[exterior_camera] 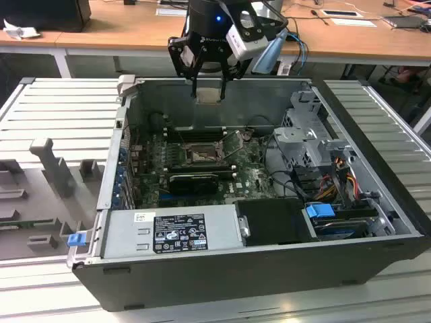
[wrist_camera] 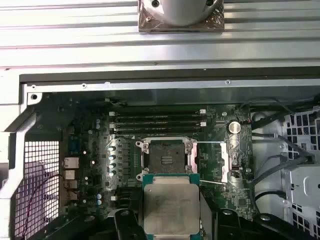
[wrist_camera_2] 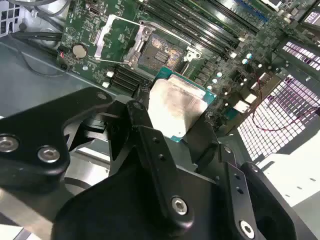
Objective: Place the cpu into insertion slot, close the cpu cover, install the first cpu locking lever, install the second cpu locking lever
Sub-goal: 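Place the cpu into insertion slot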
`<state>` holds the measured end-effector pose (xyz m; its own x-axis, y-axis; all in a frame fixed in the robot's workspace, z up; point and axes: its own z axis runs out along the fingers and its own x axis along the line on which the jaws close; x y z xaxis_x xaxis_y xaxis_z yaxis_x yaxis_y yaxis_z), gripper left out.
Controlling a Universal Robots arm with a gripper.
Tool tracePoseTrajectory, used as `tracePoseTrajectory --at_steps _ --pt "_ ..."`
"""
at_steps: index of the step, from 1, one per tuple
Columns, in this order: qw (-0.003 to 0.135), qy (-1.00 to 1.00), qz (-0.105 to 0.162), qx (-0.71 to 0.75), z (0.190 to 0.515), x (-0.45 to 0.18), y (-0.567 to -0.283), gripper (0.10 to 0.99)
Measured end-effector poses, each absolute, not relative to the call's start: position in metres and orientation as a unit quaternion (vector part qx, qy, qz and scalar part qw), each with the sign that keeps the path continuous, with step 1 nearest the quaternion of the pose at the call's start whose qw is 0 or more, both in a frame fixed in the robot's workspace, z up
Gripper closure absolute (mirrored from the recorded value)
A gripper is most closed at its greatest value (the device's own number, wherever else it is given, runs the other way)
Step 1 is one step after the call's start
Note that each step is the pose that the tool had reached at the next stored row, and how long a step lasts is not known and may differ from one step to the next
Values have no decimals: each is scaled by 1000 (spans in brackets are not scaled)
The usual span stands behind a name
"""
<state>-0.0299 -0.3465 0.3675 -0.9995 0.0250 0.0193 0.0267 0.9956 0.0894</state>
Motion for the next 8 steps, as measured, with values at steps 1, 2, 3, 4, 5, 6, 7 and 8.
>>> tracePoseTrajectory --at_steps 1,2,3,4,5,6,7,8 --pt "9 -999 -45 -17 367 -30 -346 545" --pt "9 -999 -45 -25 367 -30 -346 545" --pt "8 -998 -45 -38 367 -30 -346 545" --pt "8 -998 -45 -47 367 -30 -346 545" --pt "7 -998 -45 -52 367 -30 -346 545" --pt "7 -997 -45 -56 367 -30 -346 545" --pt "7 -997 -45 -59 367 -30 -346 545" --pt "7 -997 -45 -61 367 -30 -346 545"
